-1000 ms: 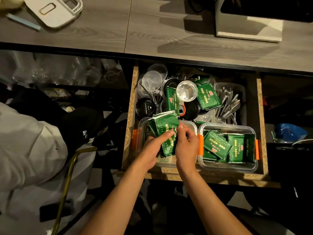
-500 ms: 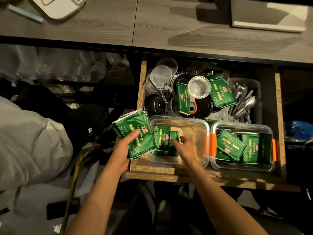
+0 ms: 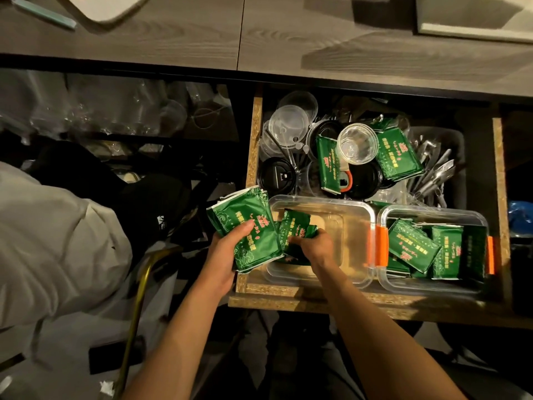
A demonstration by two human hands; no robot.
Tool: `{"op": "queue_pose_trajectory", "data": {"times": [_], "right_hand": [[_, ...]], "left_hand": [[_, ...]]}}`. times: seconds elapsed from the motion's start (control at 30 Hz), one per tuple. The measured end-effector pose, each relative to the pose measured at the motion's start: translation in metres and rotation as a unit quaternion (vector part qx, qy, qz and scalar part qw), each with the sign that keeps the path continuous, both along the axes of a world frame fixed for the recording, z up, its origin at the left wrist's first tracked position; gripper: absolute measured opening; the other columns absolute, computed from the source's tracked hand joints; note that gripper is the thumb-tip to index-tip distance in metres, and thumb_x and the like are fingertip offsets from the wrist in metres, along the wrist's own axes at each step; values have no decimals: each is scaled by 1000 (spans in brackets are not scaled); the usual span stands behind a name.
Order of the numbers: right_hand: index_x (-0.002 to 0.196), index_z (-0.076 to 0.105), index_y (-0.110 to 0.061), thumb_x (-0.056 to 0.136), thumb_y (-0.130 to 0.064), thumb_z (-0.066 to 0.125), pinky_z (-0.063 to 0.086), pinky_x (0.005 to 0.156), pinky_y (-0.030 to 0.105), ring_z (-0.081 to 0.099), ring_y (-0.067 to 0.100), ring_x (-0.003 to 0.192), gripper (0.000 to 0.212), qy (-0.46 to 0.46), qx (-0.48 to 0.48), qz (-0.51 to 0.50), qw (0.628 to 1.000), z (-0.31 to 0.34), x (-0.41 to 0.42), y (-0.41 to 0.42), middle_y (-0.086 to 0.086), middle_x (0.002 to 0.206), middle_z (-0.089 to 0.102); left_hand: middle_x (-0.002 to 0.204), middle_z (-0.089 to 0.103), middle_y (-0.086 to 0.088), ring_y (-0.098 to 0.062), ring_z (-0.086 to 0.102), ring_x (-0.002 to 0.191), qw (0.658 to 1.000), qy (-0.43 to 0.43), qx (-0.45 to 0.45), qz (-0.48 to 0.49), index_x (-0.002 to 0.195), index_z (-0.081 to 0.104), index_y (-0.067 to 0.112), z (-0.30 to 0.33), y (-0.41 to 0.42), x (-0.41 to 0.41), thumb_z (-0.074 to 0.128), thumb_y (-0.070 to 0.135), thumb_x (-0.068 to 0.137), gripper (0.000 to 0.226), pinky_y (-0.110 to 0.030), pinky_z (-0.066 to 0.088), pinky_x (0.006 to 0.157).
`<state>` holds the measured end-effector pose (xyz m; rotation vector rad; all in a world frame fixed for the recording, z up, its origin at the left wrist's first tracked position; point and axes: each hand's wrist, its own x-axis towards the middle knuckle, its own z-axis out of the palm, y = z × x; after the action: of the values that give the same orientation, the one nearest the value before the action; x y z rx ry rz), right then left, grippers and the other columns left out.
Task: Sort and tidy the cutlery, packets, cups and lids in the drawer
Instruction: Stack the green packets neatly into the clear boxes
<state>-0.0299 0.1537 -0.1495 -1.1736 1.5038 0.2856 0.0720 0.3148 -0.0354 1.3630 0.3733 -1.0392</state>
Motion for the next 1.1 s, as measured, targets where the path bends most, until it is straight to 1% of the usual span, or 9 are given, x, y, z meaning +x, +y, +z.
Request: {"op": "queue_pose_trajectory", "data": {"times": [0.13, 0.2, 0.37, 0.5, 0.57, 0.67, 0.77, 0.97, 1.1], "right_hand": [[111, 57, -6, 85, -2, 72, 62, 69, 47, 72, 30, 81, 30, -86, 14, -50, 995, 31, -4, 3, 13, 98, 70], [107, 56, -12, 87, -6, 70, 59, 81, 46, 71, 26, 89, 25, -97, -13, -49, 994, 45, -10, 0, 10, 102, 70], [111, 57, -17, 95, -10, 60, 56, 82, 39, 65, 22, 97, 18, -171, -51, -118, 977, 88, -39, -10, 4, 104, 66], [109, 55, -22, 98, -10, 57, 46, 93, 25, 62, -2, 91, 17, -218, -139, -136, 956, 108, -56, -17, -14, 98, 60], [106, 55, -25, 98, -13, 57, 49, 96, 33, 64, 5, 94, 14, -213, -197, -126, 949, 110, -65, -21, -8, 101, 63], [106, 54, -21, 98, -12, 55, 53, 90, 43, 62, 23, 98, 12, -209, -262, -115, 935, 112, -76, -31, 4, 103, 63], [106, 53, -21, 98, -11, 54, 52, 88, 41, 60, 19, 94, 13, -206, -296, -122, 925, 120, -85, -42, 4, 103, 62], [111, 54, -20, 97, -4, 53, 49, 76, 16, 62, -5, 86, 22, -224, -312, -211, 899, 128, -109, -64, -9, 101, 61], [110, 58, -25, 97, -1, 51, 51, 78, 15, 64, -5, 92, 28, -238, -288, -270, 887, 125, -119, -75, -10, 105, 63]], "left_hand": [[123, 70, 3, -19, 67, 114, 1000, -19, 13, -17, 132, 59, 27, 2, -2, -3, 84, 51, 59, 81, -49, 50, 102], [122, 71, 7, -18, 66, 115, 999, -28, 18, -17, 131, 59, 31, 4, -6, -6, 85, 51, 61, 77, -49, 48, 104], [116, 72, 8, -16, 66, 112, 999, -21, 27, 3, 121, 62, 34, 11, -18, -15, 81, 41, 65, 59, -47, 48, 104], [115, 70, 12, 4, 64, 93, 999, -9, 33, -24, 123, 61, 33, 8, -25, -28, 74, 35, 83, 42, -20, 48, 73], [115, 70, 10, 0, 66, 96, 998, -2, 34, -45, 123, 62, 31, 5, -30, -37, 75, 39, 79, 47, -21, 48, 75], [126, 62, 13, -10, 52, 123, 994, 52, 23, -95, 130, 60, 30, -1, -44, -50, 77, 56, 70, 67, -38, 37, 111], [105, 48, 15, -7, 38, 114, 988, 81, 26, -131, 140, 50, 26, -9, -63, -60, 63, 39, 93, 51, -29, 25, 101], [147, 45, 4, -22, 39, 139, 969, 67, 67, -229, 144, 46, 23, -36, -106, -63, 71, 50, 84, 70, -42, 26, 118], [148, 38, 5, -22, 36, 140, 957, 64, 92, -266, 149, 35, 16, -57, -129, -66, 73, 46, 84, 81, -36, 30, 111]]}}
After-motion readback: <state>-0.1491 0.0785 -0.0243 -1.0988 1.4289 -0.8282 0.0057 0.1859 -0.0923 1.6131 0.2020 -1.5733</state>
